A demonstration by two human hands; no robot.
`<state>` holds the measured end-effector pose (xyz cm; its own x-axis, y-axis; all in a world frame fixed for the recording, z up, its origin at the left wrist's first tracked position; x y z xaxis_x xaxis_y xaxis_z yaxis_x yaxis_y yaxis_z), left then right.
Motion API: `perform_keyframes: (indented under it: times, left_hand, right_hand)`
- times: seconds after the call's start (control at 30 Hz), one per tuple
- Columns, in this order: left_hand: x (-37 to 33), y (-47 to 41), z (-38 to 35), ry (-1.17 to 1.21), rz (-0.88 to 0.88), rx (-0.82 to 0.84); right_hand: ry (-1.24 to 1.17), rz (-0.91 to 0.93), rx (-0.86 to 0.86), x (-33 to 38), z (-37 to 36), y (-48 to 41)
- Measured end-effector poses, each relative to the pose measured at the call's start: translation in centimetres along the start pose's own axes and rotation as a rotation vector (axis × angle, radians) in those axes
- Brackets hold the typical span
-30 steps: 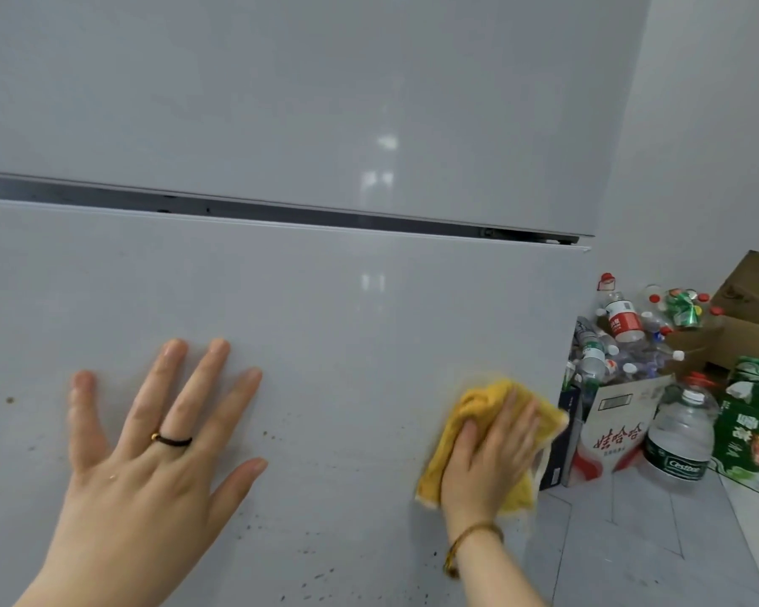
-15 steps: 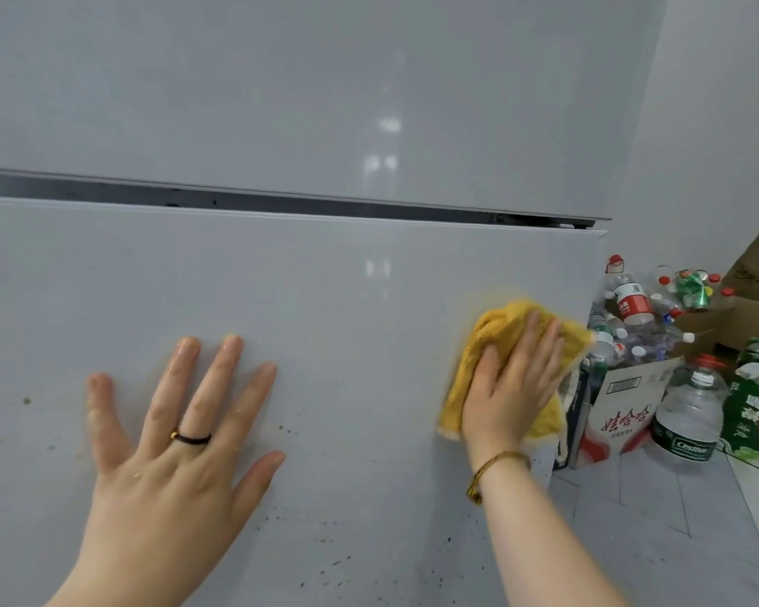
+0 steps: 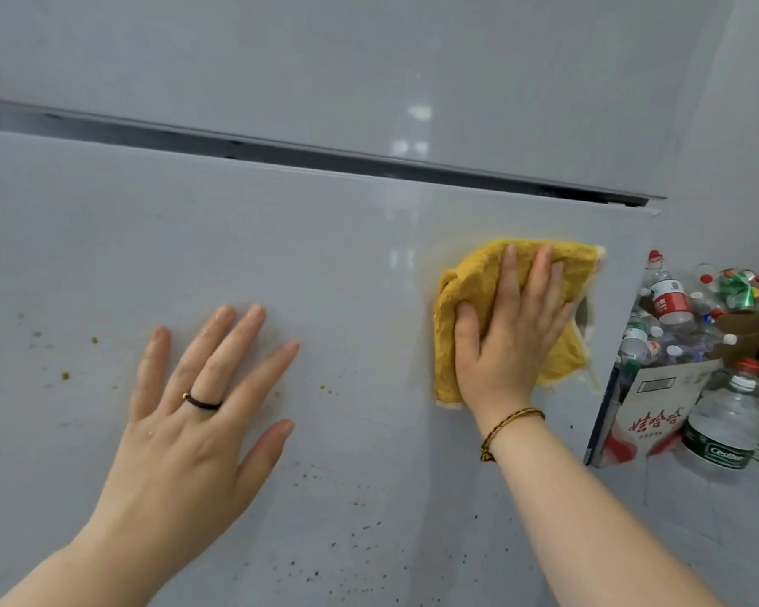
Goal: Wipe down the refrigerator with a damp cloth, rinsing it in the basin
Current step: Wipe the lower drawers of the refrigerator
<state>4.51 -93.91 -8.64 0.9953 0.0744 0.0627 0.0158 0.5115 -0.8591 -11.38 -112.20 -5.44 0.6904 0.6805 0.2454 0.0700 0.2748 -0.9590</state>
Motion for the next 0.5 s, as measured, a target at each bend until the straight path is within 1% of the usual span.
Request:
perform_keyframes:
  times: [0.03,0.1,0.2,0.27,0.33,0.4,0.43,0.47,0.5]
  left_hand:
    - [0.1,0.5,0.3,0.025,0.005,-0.038]
    - [0.3,1.7,0.9,0.049,0.012,-0.104]
    - [0.8,3.4,1.5,0.038,0.006,-0.169]
    - [1.7,4.3,2.4,0.014,0.040,-0.195]
    - [3.0,4.7,3.4,0.009,0.096,-0.221]
    - [4.2,5.4,4.2,0.048,0.181,-0.242]
    - [4.8,5.8,4.6,0.062,0.224,-0.249]
    - [5.3,6.2,4.9,0.074,0.266,-0.255]
    - [5.9,6.6,4.9,0.098,0.317,-0.264]
  right_hand:
    - [0.002,0.010,0.008,0.4,-0.1,0.5]
    - [0.006,0.091,0.049,1.4,-0.8,4.0]
    - [0.059,0.339,0.094,3.8,-1.9,12.2]
    - [0.082,0.493,0.094,4.9,-2.1,15.3]
    - [0.080,0.651,0.055,5.1,-1.8,14.6]
    - [0.056,0.804,0.012,5.2,-1.2,11.6]
    - [0.045,0.833,-0.002,5.5,-0.9,9.5]
    - [0.040,0.804,-0.003,5.8,-0.7,7.2]
    - [0.039,0.708,-0.004,6.0,-0.6,4.9]
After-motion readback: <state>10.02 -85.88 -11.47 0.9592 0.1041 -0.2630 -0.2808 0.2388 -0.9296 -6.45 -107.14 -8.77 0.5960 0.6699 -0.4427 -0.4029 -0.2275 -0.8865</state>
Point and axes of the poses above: each hand's wrist, its own y-axis away from the middle knuckle, its own z-axis out of the back of the hand, x = y × z, the point moved 7 cm from there along -y, towards the middle knuckle, and after that the axes turned 6 degrees about y, right-handed, at the moved point
